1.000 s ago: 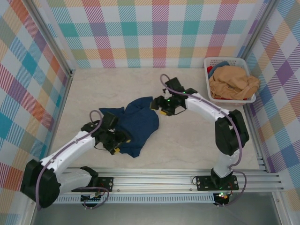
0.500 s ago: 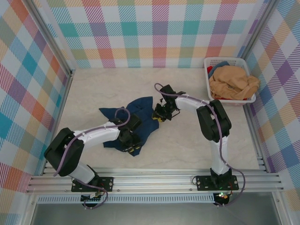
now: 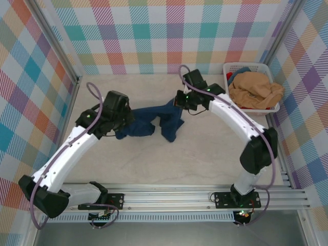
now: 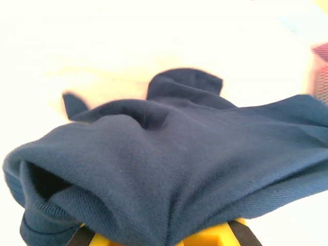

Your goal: Fold and stack the t-shirts

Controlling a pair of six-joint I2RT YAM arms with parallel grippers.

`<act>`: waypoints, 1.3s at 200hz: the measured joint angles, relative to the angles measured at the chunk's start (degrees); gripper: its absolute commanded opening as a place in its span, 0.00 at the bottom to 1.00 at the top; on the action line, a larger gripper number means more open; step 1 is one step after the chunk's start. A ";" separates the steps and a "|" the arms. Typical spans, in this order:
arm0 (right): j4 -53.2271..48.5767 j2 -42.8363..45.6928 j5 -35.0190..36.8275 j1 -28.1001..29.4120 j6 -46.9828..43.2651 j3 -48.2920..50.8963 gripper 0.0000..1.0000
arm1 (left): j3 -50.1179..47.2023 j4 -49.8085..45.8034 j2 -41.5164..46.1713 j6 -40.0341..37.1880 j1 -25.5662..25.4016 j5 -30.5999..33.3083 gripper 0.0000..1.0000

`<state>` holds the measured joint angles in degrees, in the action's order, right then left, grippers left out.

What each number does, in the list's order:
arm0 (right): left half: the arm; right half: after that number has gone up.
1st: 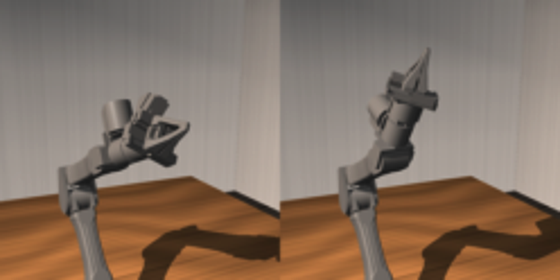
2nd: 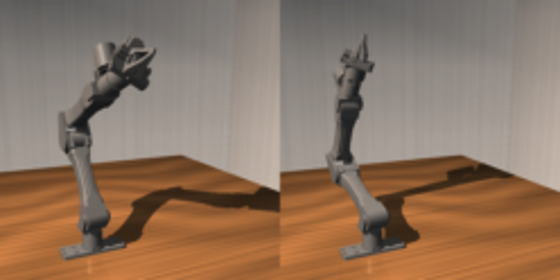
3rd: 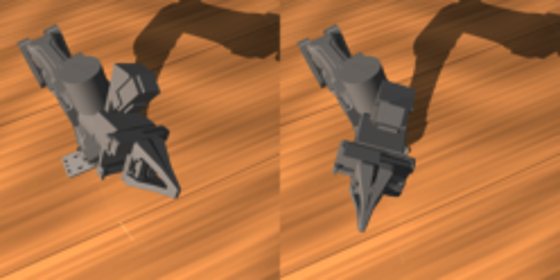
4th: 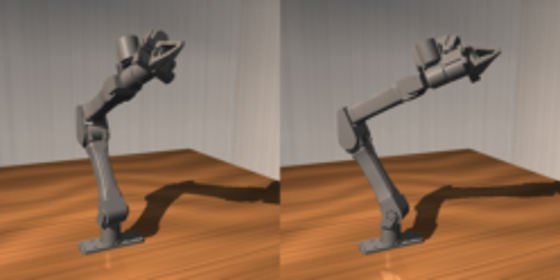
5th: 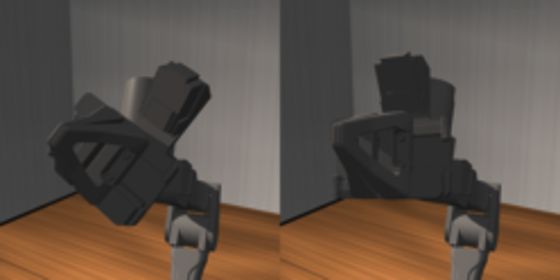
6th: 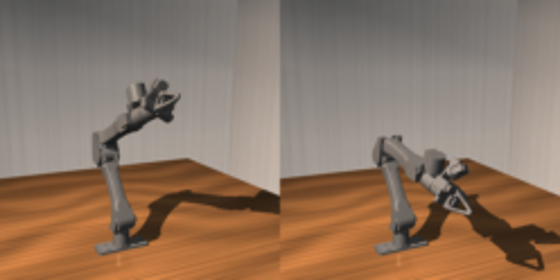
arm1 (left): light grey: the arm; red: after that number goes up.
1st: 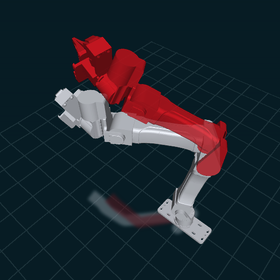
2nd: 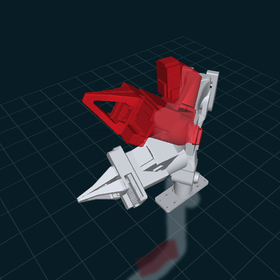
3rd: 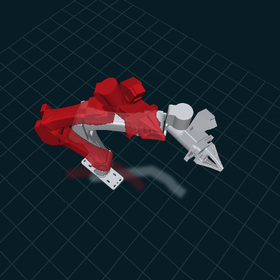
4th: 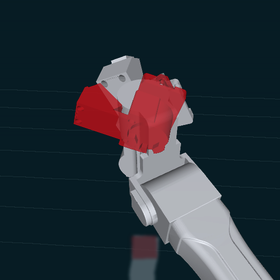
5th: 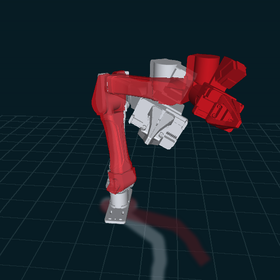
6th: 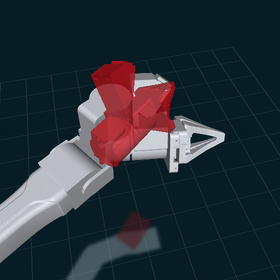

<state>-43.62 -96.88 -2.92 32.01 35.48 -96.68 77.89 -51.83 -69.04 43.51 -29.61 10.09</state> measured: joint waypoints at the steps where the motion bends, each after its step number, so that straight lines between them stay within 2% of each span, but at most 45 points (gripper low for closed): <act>1: -0.13 0.20 0.15 0.02 -0.09 -0.17 0.00 | 0.26 -0.09 0.04 -0.22 0.07 -0.02 0.00; 36: -4.39 6.80 3.19 0.50 -2.21 -6.34 0.00 | 10.47 -0.72 -0.63 -6.93 2.16 -0.94 0.00; 70: -7.17 5.31 3.74 0.68 -3.67 -14.29 0.00 | 16.02 -0.33 -2.73 -10.56 5.79 -4.37 0.00; 80: -7.32 3.61 3.61 0.59 -3.85 -15.80 0.05 | 16.11 -0.31 -4.11 -10.58 7.32 -5.55 0.00; 87: -7.26 1.75 3.28 0.31 -3.91 -16.57 0.14 | 15.96 -0.28 -6.25 -10.54 8.96 -6.25 0.01; 93: -7.28 -0.39 2.89 -0.13 -4.20 -17.09 0.22 | 15.47 0.04 -7.96 -10.34 10.03 -6.69 0.09; 102: -7.34 -3.50 2.75 -0.85 -4.68 -17.73 0.38 | 13.99 0.98 -11.19 -9.94 11.78 -6.93 0.29; 109: -7.93 -7.58 2.40 -2.01 -4.92 -18.64 0.45 | 12.44 1.46 -14.36 -9.90 13.44 -6.69 0.43; 122: -8.20 -15.23 1.68 -4.15 -5.68 -20.74 0.53 | 10.43 2.03 -19.85 -9.62 16.06 -5.97 0.50; 134: -8.39 -21.40 1.36 -5.66 -6.21 -21.20 0.58 | 9.90 2.05 -25.03 -9.20 17.99 -4.61 0.61; 144: -9.16 -24.48 1.42 -6.51 -6.12 -20.57 0.62 | 9.88 2.01 -27.39 -9.20 18.75 -3.41 0.63; 156: -9.20 -25.05 1.53 -7.41 -5.99 -16.83 0.63 | 9.81 1.55 -27.80 -8.90 19.26 -1.97 0.62; 173: -8.81 -20.85 1.31 -7.50 -5.51 -9.25 0.61 | 8.17 0.94 -24.00 -8.37 18.73 -0.90 0.59; 190: -6.99 -12.15 0.39 -6.62 -4.02 1.33 0.55 | 1.20 1.51 -16.31 -7.85 17.62 -2.14 0.54; 213: -5.09 0.07 -1.40 -5.18 -1.14 14.99 0.55 | -9.84 0.81 -8.28 -5.81 16.00 -6.64 0.54; 233: -3.89 6.56 -4.74 -4.07 2.14 25.46 0.56 | -18.36 2.60 -8.39 -3.58 14.14 -10.67 0.57; 260: -2.14 5.55 -8.11 -2.40 5.62 32.48 0.57 | -25.75 7.04 -12.44 -0.76 13.22 -15.65 0.57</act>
<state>-45.76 -91.33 -11.03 29.61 41.10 -64.20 52.14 -44.80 -81.47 42.74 -16.38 -5.56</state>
